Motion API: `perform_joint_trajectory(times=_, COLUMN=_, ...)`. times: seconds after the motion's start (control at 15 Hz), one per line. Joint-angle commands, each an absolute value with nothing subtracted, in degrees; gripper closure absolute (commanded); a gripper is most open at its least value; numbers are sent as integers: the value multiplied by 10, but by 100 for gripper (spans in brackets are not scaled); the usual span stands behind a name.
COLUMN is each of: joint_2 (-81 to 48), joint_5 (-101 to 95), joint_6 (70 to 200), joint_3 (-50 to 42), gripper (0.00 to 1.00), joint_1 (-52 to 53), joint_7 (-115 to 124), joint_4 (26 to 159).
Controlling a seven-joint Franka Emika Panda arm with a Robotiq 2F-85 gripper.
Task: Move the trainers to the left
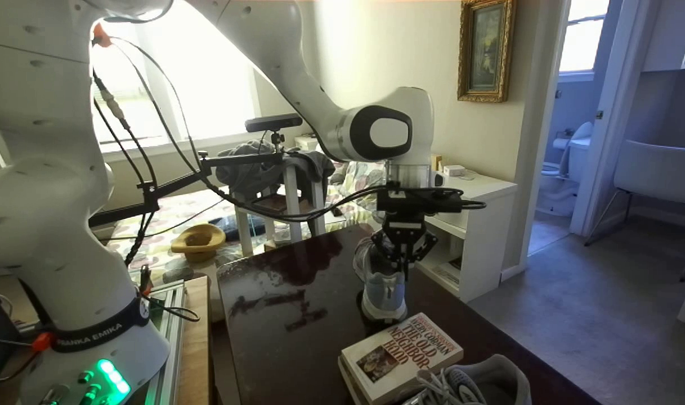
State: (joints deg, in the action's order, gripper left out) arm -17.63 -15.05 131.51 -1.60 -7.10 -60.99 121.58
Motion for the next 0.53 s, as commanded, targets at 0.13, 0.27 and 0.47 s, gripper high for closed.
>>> perform_joint_trajectory(times=0.13, joint_2=-185, joint_5=-182, joint_6=1362, joint_3=-10, gripper=98, joint_1=-63, joint_7=-660, joint_4=1227)
perform_joint_trajectory(times=0.27, joint_2=-188, joint_5=-176, joint_6=1383, joint_3=-7, gripper=98, joint_1=-64, joint_7=-675, joint_4=1236)
perform_joint_trajectory(times=0.47, joint_2=-194, joint_5=-176, joint_6=1408, joint_3=-6, gripper=98, joint_1=-64, joint_7=-689, joint_4=1250)
